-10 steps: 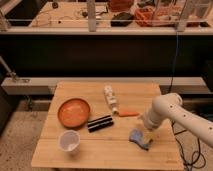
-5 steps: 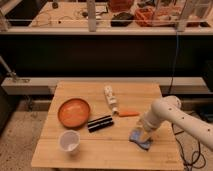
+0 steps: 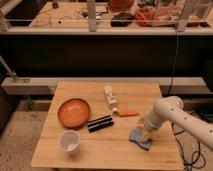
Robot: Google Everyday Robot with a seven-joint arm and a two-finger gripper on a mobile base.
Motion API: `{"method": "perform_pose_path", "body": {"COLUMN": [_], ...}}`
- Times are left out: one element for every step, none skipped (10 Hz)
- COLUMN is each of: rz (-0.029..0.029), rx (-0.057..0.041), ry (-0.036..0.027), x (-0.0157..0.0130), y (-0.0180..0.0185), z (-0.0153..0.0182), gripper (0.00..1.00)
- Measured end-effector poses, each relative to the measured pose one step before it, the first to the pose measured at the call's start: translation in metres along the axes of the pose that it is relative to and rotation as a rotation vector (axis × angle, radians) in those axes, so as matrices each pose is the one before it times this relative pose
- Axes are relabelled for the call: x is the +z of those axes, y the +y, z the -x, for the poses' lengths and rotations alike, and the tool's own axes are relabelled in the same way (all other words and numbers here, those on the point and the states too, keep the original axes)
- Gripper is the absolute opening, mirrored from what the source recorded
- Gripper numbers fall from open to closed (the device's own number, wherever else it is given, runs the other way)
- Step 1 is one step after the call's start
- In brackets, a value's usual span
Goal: Place the white sponge in the ceramic cup
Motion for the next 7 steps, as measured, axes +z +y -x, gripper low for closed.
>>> {"method": "perform_pose_path", "body": {"rz": [0.00076,-0.00124,-0.00218,-0.01225,0.00449,0.00679,-0.00514], "rx": [0.00447,0.00923,0.00276,0.00292,0.00220,-0.00289,-0.00998], "ry": [0.00316,-0.00303,-0.00363,-0.00533,0.00338,0.00248,-0.00049], "x": [0.00511,0.00767,0.00194,-0.00195,-0.00056,-0.00196,-0.00530], "y": [-0.00064,-0.00075,-0.00027,-0.00158,0.00191,0.00104,-0.00318], "z": [-0.00014,0.00129,-0.00001,0.00009,-0.00216,0.00073,0.00274], "gripper": [0.47,0.51,0.56,0.58,0.54,0.43,0.34]}}
